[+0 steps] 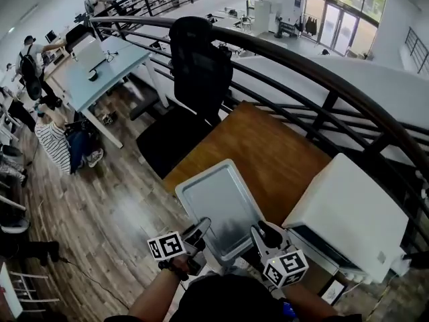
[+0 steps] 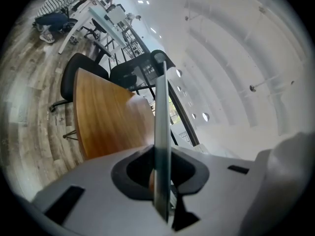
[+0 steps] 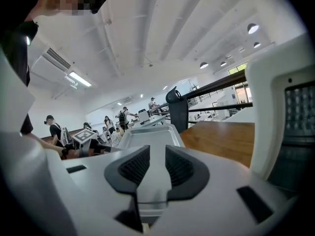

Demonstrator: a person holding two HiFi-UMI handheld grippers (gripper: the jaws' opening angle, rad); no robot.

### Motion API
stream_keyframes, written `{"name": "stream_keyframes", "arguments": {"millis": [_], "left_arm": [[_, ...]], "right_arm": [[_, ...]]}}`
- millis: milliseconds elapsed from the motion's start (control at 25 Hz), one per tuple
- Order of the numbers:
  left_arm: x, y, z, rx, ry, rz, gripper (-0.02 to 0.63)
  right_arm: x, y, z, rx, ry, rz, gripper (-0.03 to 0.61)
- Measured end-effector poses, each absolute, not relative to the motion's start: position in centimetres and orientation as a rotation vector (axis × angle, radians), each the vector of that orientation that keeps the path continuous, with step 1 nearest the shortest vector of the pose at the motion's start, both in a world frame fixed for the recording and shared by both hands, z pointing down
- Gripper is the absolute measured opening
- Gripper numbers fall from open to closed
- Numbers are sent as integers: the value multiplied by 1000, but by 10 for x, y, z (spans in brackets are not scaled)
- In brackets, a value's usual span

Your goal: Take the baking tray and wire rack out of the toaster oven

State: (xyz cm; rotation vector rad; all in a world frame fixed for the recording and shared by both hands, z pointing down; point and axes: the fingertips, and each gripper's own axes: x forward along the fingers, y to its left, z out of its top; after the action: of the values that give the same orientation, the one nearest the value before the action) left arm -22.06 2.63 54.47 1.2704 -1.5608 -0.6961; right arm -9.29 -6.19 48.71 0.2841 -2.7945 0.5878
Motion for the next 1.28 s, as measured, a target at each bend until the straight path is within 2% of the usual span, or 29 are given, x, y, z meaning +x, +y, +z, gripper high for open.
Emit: {"name": "stream_keyframes", "arguments": {"millis": [280, 640, 880, 1280], "left_arm": [[-252, -16, 559, 1307, -1487, -610, 64], [-266, -100, 583, 1460, -1247, -411, 64], [-300, -155, 597, 1557, -1073, -258, 64], [-292, -212, 623, 1589, -873, -122, 63]], "right_arm": [[-110, -76, 487, 364, -2784, 532, 95], [-112, -127, 503, 748, -2697, 583, 92], [-140, -144, 511, 1003, -2591, 627, 91], [-132, -151, 540, 1198, -2430, 674, 89]]}}
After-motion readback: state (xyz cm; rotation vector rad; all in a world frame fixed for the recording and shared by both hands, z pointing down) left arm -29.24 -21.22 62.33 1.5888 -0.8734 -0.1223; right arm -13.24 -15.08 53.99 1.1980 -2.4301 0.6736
